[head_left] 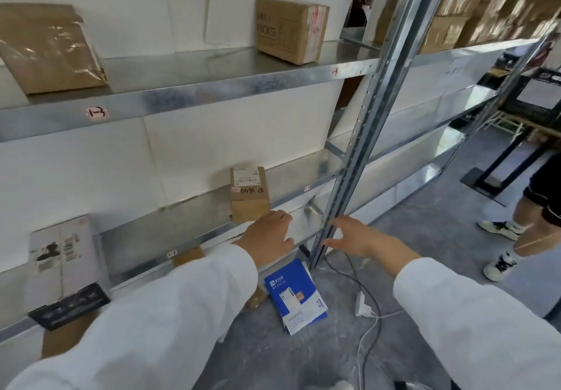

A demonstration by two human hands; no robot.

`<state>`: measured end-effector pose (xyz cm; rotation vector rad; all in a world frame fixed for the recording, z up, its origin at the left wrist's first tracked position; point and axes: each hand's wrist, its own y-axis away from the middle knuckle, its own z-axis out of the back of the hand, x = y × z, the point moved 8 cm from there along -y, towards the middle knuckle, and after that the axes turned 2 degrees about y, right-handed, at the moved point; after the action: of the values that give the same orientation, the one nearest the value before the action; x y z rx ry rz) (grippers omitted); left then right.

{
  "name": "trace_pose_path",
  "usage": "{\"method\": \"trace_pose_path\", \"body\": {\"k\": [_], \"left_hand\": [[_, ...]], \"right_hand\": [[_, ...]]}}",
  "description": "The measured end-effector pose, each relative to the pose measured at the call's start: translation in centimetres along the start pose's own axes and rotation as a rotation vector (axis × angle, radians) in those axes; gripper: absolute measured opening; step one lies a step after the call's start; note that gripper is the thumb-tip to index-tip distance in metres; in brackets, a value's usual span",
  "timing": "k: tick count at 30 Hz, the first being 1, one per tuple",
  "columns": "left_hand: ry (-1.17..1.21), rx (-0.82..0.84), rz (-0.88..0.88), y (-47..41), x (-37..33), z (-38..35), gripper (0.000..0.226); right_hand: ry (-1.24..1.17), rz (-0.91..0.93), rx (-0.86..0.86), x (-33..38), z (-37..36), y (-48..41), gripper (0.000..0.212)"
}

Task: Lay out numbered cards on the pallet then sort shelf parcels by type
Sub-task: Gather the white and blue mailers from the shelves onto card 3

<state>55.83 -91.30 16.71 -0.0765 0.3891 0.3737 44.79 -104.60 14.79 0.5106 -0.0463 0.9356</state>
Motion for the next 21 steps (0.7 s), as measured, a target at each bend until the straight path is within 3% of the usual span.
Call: {"method": "trace_pose_path", "body": {"k": [6, 11, 16, 21], "left_hand": [[-0.01, -0.042, 0.133, -6.0, 0.4, -3.5, 0.042], [0.074, -0.075, 0.373, -11.5, -0.6, -11.8, 0.037], [0.071, -0.009, 0.452, -15.3, 0.4, -21.2, 0.027], [-0.051, 0.077, 0.512, -16.9, 5.9, -31.6, 0.03]], "right_hand": [[-0.052, 0.006, 0.043, -6.9, 0.4, -6.4, 0.068], [-0.08, 0.071, 0.143, -13.7, -1.3, -11.9, 0.047], [-0.037, 0.068, 0.24, -20.5, -7.4, -17.8, 0.065], [-0.023, 0.082, 0.246, -25.0, -15.8, -24.3, 0.048]]}}
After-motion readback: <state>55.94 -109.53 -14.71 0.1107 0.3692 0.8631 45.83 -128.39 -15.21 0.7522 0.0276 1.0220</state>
